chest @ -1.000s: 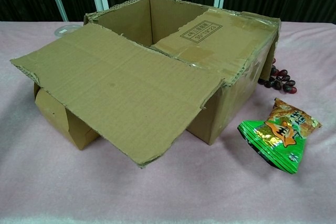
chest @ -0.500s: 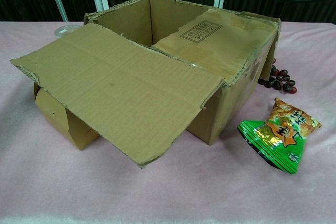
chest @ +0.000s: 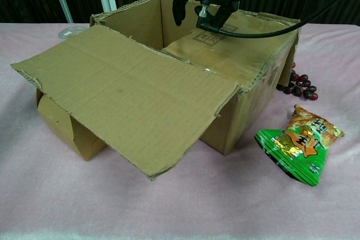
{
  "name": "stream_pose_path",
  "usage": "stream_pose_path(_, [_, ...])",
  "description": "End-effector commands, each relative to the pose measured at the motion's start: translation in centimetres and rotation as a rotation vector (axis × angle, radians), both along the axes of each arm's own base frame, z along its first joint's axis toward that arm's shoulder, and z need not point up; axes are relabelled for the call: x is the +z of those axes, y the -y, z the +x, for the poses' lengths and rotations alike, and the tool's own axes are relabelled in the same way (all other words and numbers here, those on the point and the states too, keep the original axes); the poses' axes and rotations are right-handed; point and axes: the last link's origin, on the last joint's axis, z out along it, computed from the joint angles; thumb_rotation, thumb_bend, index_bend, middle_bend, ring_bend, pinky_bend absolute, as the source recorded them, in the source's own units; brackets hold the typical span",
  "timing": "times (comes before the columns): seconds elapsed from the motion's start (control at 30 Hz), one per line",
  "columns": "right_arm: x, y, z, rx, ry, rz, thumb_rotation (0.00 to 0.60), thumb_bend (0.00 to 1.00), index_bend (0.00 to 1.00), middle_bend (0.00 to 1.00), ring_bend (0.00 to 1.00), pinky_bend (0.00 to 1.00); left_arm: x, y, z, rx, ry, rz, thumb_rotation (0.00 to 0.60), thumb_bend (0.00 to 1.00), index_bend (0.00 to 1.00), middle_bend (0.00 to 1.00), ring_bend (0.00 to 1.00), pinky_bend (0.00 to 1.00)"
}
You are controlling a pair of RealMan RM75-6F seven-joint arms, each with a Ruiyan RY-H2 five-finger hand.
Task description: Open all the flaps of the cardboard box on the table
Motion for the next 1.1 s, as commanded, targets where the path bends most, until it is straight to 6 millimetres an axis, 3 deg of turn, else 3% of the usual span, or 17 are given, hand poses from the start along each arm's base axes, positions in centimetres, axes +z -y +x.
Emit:
stream_pose_path(0.03, [-0.4,0.1,0.0,-0.001,-0.015,0.002,0.6,0.88,0.3,0.26,0.11,0.23,0.0,0.0,0.0,0.001,0.002,-0.003,0.6,0.23,0.0,0.04,0.0,0.02])
stream_pose_path(0.2, [-0.9,0.3,-0.3,0.02,-0.073,-0.006,0.6,0.88,0.33,0.27,0.1,0.23,-0.1,-0.1,0.0,0.0,0.002,-0.006,0.6,0.23,0.0,0.04,0.0,0.02])
stream_pose_path(0.5, [-0.2,0.1,0.3,0.117,-0.153,-0.075,0.6,0.88,0.54,0.32,0.1,0.23,-0.1,-0.2,0.0,0.001,0.001,-0.008,0.6,0.23,0.0,0.04,0.0,0.02])
stream_pose_path(0.63, [0.3,-0.2,0.8,0.146,-0.166,-0.089,0.6,0.87,0.55,0.32,0.1,0.23,-0.1,-0.2,0.1,0.001,0.001,-0.011,0.6,0.23,0.0,0.04,0.0,0.02])
stream_pose_path(0.93, [2.2,-1.4,2.3,0.212,-0.212,-0.127,0.6,0.71,0.55,0.31,0.1,0.23,-0.1,-0.2,0.1,0.003,0.003,-0.015,0.6,0.23,0.0,0.04,0.0,0.02])
stream_pose_path(1.1, [3.4,-1.8,2.8,0.228,-0.242,-0.155,0.6,0.69,0.55,0.31,0.1,0.23,-0.1,-0.2,0.1,0.0,0.001,-0.016,0.6,0.23,0.0,0.04,0.0,0.02])
